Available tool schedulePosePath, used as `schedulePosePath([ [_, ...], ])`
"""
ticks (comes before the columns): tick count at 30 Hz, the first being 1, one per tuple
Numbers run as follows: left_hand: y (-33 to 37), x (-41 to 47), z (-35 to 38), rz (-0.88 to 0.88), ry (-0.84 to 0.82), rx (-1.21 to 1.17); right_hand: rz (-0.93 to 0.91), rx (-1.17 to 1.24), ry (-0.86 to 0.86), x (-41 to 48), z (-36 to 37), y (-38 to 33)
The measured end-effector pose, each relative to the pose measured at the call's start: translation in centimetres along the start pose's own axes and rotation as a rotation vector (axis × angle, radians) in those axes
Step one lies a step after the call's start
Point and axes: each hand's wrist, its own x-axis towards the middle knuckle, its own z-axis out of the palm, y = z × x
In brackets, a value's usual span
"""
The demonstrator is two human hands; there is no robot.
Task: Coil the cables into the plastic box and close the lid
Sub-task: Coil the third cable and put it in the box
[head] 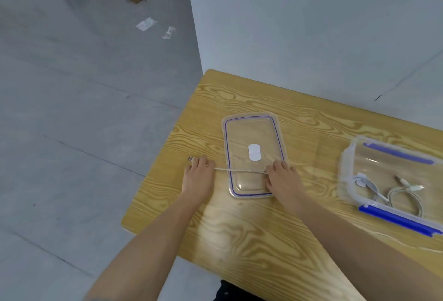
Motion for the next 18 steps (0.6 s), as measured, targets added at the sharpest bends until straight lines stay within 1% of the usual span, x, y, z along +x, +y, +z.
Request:
schedulePosePath([
  [5,-0.4,0.7,0.3,0.006,0.016,0.05,0.002,0.014,-0.037,0.9,0.3,0.1],
  [9,-1.3,0.7,0.1,0.038,0.051,0.099,0.02,0.102,0.016,0.3,0.1,0.4],
  [12,-2.0,0.4,-0.2,0.054,0.098,0.068,0.031,0.203,0.052,-0.2,-0.7,0.7],
  [14,-2.0,0.3,-1.0,0.061,0.156,-0.023,0.037,0.265,0.065,-0.6,-1.4,1.2],
  [16,-1.6,0.3,-2.3,0.057,0.2,-0.186,0.089,0.392,0.094,-1.2,-2.5,1.8],
  [18,-0.7,0.1,-3.8,0.059,0.184,-0.358,0.143,0.531,0.149,-2.0,-3.7,2.7],
])
